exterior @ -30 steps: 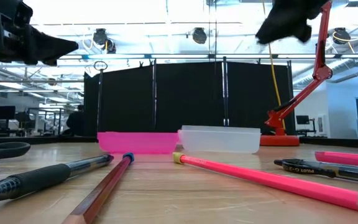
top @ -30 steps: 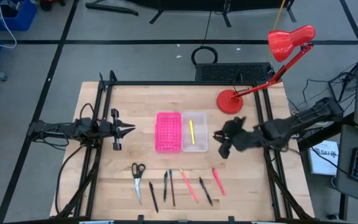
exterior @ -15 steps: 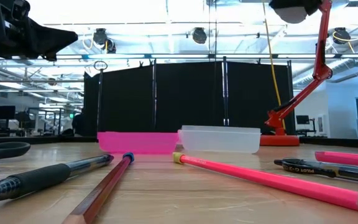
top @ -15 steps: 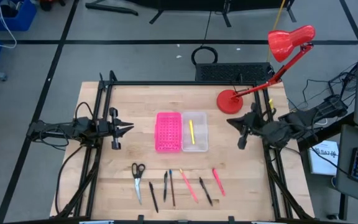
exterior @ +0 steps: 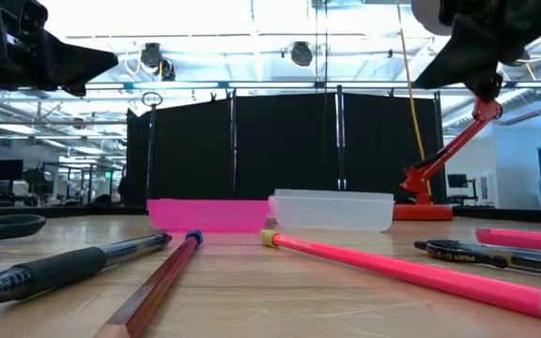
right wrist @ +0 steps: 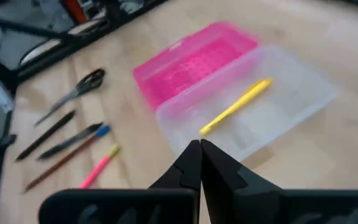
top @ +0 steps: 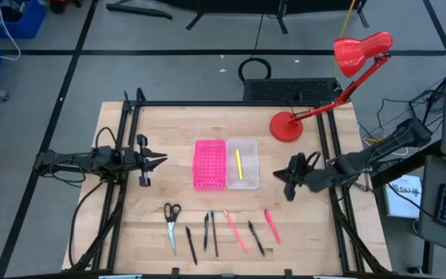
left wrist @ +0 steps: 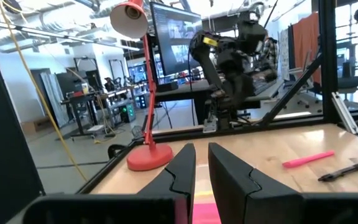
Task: Pick & place school supplies into a supply box
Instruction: Put the pink pen into the supply box
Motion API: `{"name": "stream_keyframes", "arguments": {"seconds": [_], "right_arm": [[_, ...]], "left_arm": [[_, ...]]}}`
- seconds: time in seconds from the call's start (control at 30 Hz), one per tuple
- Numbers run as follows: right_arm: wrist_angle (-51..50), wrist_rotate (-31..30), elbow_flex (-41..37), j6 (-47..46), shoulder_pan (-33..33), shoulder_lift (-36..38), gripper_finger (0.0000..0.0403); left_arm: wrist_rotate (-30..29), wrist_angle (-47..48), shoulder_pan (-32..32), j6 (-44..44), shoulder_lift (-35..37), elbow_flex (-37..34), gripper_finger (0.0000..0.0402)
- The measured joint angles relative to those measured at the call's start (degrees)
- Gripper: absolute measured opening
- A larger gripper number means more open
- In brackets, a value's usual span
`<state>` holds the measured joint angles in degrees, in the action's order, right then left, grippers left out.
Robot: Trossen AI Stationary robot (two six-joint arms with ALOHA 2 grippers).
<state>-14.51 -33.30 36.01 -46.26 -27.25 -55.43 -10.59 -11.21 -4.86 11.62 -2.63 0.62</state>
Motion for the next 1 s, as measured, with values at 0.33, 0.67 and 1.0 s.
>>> {"name": "stream_keyframes", "arguments": {"seconds": [0.33, 0.67, 1.0], "right_arm": [[-14.3, -0.3, 26.4, -14.4, -8.1, -29.6, 0.0000], [-56.8, 8.5, 67.7, -44.6, -10.4, -55.5, 0.0000], [-68.9, 21.4, 74.5, -61.4, -10.0, -66.9, 0.0000]], "left_arm": [[0.0, 1.4, 0.0, -0.3, 0.0, 0.0, 0.0051], [0.0, 2.4, 0.0, -2.9, 0.0, 0.0, 0.0051], [0.0, 0.4, 0.0, -1.5, 0.0, 0.0, 0.0051]]}}
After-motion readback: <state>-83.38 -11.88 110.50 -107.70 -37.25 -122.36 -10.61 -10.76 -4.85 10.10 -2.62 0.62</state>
